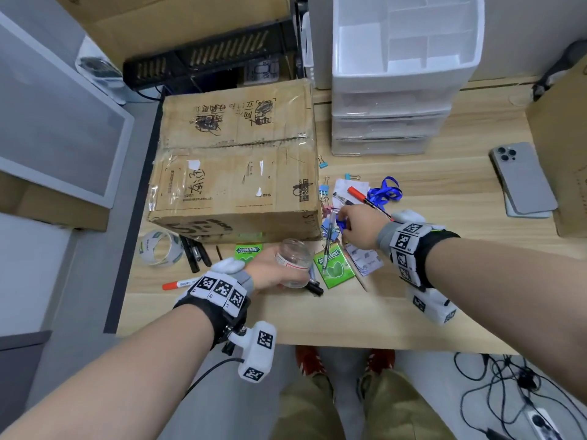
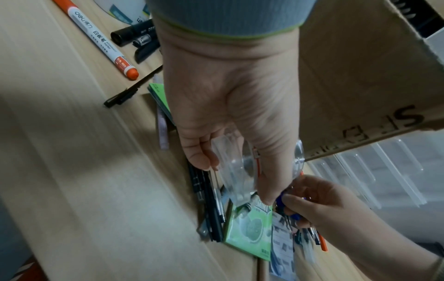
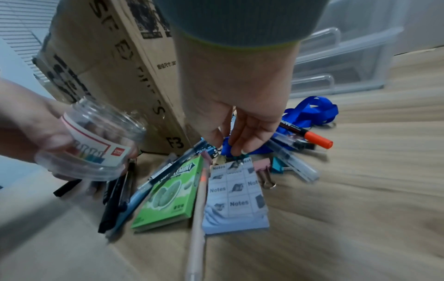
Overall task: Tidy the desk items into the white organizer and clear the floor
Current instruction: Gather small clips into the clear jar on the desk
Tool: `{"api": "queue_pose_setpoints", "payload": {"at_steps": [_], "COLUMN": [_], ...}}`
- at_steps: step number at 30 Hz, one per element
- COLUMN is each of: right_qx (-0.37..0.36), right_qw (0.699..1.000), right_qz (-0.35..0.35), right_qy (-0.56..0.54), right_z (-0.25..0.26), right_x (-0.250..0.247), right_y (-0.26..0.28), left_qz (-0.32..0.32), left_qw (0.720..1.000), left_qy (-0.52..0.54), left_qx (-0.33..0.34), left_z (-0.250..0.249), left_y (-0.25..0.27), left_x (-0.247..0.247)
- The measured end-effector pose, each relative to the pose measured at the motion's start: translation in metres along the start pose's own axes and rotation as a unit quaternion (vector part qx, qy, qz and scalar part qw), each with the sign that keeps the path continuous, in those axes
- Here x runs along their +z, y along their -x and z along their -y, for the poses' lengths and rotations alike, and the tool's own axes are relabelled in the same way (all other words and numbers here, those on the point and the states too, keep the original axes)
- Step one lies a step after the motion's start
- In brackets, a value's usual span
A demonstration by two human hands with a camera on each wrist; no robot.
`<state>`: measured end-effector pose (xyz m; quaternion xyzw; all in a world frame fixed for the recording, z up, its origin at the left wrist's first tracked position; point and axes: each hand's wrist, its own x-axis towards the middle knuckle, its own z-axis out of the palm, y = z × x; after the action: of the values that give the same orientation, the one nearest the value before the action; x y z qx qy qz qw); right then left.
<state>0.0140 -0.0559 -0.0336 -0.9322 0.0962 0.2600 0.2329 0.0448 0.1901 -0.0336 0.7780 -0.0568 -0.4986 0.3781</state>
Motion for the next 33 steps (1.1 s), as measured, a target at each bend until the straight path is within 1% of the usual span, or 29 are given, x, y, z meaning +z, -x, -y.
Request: {"api": "queue_pose_setpoints", "payload": {"at_steps": [4,6,8,11,17,23,26,30,33], "right_qx": [0.016,0.005,-0.014,-0.025,-0.047,-0.003,-0.002,-0.002,-0.001], "right_qw": [1.0,1.0,0.999,0.999,0.999,0.999,0.998,0.998,0.998], "right_qz": [0.002,0.001,0.017,0.028,-0.013,-0.04,-0.056,-0.055,-0.057], "right_qy": [0.007,-0.011,-0.026,-0.018,-0.025,-0.004,0.005,0.003,-0.015], "right_z": [-0.006,-0.007,-0.006,0.0,0.009,0.017,0.022,0.021,0.02], "right_x": [-0.002,-0.002,0.0,0.009,0.018,0.027,0.032,0.032,0.031], "right_y": [0.0,0.0,0.0,-0.002,-0.004,-0.01,-0.012,-0.014,-0.014], "left_qz": [-0.003,-0.004,-0.001,-0.007,-0.016,-0.02,-0.015,0.007,-0.002], "left_qw": [1.0,1.0,1.0,0.999,0.999,0.999,0.998,0.998,0.998], "left_qy": [-0.017,-0.024,-0.028,-0.04,-0.039,-0.038,-0.055,-0.065,-0.069], "left_qx": [-0.004,-0.002,-0.002,0.001,0.002,0.005,0.004,0.01,0.003], "left_z": [-0.004,-0.006,-0.008,-0.01,-0.008,-0.006,-0.007,-0.008,-0.008], "left_y": [0.0,-0.003,-0.004,-0.004,-0.004,-0.004,-0.004,-0.003,-0.003], "left_x": [-0.003,-0.003,-0.002,-0.001,-0.001,-0.003,-0.004,-0.005,-0.007]}}
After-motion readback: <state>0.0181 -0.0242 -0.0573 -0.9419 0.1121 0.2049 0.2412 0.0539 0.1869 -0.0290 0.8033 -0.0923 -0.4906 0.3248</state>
